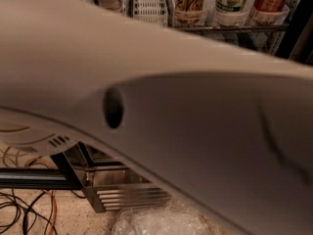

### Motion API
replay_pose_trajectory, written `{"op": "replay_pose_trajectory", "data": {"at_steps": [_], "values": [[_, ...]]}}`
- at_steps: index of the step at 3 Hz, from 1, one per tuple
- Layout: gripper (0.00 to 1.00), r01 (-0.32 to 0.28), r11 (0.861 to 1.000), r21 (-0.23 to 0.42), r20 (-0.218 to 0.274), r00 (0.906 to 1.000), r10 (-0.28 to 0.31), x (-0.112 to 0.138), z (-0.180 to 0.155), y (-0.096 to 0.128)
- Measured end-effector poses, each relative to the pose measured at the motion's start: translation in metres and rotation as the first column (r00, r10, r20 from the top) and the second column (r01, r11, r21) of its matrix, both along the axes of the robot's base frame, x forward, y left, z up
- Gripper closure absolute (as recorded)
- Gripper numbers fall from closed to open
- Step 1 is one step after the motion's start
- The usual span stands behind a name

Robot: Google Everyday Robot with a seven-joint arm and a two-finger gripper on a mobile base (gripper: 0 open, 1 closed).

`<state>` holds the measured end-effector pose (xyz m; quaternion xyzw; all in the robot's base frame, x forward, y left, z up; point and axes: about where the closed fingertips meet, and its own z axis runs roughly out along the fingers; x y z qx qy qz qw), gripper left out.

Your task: Pick redbull can from top shelf of fridge

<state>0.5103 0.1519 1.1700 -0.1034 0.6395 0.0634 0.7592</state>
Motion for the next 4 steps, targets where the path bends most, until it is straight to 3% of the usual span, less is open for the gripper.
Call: {"op": "replay_pose_trajectory", "data": {"at_steps": [2,3,4], "values": [[1.0,-0.016,1.0,0.023,0.01,0.9998,0.016,0.001,-0.007,-0.005],[1.0,-0.007,0.999,-0.04,0.018,0.9998,0.008,0.02,-0.054,-0.061],[1.0,0.04,0.994,-0.104,0.001,0.9992,-0.04,0.039,-0.119,-0.124]]}}
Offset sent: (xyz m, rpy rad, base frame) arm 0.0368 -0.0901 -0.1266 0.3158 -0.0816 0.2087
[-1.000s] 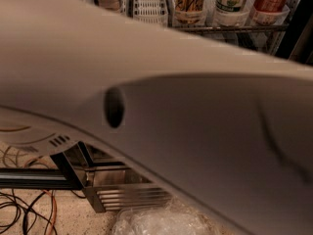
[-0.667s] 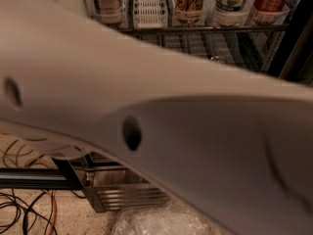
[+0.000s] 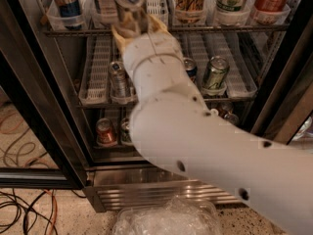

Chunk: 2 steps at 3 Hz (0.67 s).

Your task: Pick redbull can from top shelf of fridge

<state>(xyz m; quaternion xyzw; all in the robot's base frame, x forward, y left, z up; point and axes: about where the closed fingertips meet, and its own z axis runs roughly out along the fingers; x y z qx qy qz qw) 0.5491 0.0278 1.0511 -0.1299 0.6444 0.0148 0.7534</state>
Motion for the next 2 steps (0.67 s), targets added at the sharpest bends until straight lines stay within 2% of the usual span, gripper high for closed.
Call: {"op": "replay_pose_trajectory", "data": {"at_steps": [1,2], "values": [[1.0,0.014,0.999,-0.039,0.041,0.9991,-0.012,-0.005,-0.038,-0.039],[1.0,-0.08,0.995,-0.066,0.163,0.9826,0.09,-0.047,-0.038,-0.027]]}}
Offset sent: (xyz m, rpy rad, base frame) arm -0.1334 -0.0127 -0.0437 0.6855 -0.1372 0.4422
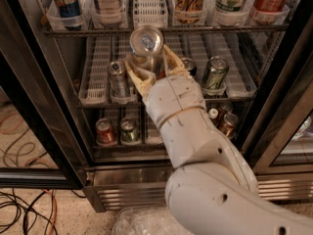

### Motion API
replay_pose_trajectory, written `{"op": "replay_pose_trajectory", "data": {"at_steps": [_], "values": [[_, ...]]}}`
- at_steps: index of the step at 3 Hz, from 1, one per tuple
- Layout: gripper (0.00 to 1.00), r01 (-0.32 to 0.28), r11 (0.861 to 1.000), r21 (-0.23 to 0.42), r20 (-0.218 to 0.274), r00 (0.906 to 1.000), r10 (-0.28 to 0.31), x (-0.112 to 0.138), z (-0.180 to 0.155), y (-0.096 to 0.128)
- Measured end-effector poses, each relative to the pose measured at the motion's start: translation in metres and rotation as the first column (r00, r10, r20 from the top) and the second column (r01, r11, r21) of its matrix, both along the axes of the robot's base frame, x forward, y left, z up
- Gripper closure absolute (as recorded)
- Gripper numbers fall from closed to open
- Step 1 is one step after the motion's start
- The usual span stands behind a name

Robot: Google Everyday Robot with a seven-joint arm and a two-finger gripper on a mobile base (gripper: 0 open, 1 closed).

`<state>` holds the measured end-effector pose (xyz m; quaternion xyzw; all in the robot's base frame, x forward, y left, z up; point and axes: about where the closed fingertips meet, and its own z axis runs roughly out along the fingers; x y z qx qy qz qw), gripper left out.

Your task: Pick redbull can from top shelf of fridge

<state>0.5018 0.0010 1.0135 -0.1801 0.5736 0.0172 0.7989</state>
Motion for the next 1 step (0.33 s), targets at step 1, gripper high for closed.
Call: {"op": "replay_pose_trajectory", "data": {"at_steps": [1], "values": [[1.0,-0.046,0.999,-0.001,-0.003,0.9989,0.046,-0.013,-0.0207,0.0009]]}}
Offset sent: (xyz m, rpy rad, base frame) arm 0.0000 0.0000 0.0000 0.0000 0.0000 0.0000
